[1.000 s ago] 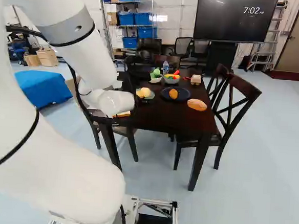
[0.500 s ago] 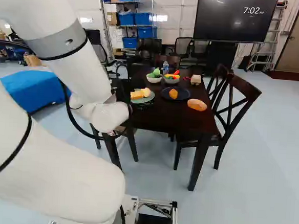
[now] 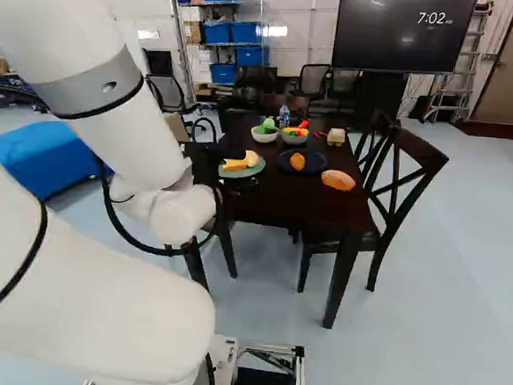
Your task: Move the croissant to the empty plate
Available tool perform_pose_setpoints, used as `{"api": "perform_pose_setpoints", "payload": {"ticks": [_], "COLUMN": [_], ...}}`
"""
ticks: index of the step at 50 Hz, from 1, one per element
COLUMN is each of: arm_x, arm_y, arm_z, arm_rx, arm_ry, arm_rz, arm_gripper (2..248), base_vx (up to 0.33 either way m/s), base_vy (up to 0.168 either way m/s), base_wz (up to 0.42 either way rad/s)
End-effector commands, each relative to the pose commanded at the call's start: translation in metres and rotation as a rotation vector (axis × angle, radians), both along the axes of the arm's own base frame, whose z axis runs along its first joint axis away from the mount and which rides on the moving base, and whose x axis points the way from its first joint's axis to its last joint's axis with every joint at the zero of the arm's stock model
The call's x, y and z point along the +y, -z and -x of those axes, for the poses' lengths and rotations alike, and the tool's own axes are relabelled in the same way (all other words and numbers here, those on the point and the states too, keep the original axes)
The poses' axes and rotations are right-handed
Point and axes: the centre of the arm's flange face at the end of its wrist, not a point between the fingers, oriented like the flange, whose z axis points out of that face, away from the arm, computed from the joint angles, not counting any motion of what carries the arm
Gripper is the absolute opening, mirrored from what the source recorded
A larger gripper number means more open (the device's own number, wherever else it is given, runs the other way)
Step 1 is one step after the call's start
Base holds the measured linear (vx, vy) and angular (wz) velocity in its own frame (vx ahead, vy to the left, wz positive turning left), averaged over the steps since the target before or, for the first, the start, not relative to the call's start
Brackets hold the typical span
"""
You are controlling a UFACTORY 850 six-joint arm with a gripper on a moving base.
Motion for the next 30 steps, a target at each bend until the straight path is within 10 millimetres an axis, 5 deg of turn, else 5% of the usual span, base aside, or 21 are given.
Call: {"api": "perform_pose_setpoints", "payload": {"ticks": [30], "arm_x": [0.0009], "arm_y": [0.0017], "arm_z": [0.0036], "arm_rx": [-0.007], "arm_ry": [-0.003], "arm_rz": [-0.002], "arm_gripper": [247], "base_vx": [0.0], "base_vy": [0.0], "base_wz": [0.0]}}
